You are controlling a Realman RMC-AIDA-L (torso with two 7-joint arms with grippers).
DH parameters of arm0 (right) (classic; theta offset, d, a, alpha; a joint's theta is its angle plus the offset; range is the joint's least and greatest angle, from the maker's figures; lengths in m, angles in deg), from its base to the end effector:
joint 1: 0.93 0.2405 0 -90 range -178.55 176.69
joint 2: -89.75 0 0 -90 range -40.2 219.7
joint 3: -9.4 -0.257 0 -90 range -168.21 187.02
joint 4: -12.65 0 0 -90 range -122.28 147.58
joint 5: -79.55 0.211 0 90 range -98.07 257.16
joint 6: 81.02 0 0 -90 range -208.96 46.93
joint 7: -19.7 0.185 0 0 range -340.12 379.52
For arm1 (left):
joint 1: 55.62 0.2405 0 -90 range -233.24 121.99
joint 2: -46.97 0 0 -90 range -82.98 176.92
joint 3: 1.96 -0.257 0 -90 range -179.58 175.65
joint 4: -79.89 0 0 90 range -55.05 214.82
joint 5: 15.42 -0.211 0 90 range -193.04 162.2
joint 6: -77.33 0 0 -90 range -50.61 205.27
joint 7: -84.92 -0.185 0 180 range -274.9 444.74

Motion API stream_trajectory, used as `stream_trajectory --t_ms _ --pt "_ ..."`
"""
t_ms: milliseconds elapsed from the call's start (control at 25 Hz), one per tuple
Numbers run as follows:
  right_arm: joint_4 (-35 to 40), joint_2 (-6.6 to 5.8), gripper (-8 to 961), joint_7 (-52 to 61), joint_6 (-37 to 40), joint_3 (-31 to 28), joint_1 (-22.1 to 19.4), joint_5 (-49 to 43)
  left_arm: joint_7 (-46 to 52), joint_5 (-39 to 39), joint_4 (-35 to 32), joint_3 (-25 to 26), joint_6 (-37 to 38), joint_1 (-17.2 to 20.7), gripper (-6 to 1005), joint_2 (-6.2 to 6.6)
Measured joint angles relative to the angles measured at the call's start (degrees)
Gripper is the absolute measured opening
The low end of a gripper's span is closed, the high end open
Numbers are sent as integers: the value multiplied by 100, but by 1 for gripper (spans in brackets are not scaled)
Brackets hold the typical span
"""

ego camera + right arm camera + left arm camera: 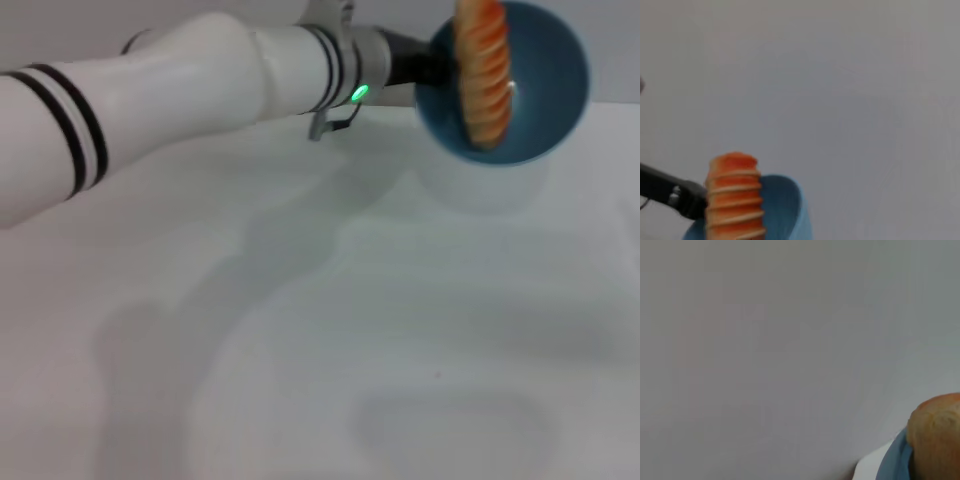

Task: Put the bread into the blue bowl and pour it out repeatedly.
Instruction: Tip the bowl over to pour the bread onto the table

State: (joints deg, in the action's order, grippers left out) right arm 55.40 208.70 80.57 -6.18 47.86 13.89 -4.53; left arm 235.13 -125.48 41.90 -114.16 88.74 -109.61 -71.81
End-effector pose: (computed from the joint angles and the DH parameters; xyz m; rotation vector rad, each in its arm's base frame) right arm 0.3200 0.3505 0.0632 -2.0191 0.4736 0.7372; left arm -0.0990 0.4789 -0.1404 -2.2946 -0.7409 -0.3524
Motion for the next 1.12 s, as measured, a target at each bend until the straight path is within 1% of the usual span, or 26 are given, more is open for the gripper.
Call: stream_trajectory --t_ms 160,320,400,520,760,1120 --pt "-953 -27 377 -991 105 -45 -361 1240 -2 -8 53 -477 -470 -175 -2 -17" --pt "-1451 -17 377 -1641 108 -135 -491 1446 -4 -10 59 -1105 -1196 -209 -2 -28" --pt "-1639 -7 377 -1847 110 -201 -499 1454 -5 -11 36 -1298 -1472 -205 -2 -30" --pt "-1945 -5 377 -1922 133 -390 -453 1495 -7 -17 78 -1387 -1635 -183 -2 -30" --pt "-2298 -6 377 -2160 161 -624 -339 1618 -85 -32 131 -1792 -2123 -50 -2 -32" --pt "-2804 -13 377 -2488 263 -1299 -52 1623 -35 -17 151 -1771 -2040 -62 -2 -32"
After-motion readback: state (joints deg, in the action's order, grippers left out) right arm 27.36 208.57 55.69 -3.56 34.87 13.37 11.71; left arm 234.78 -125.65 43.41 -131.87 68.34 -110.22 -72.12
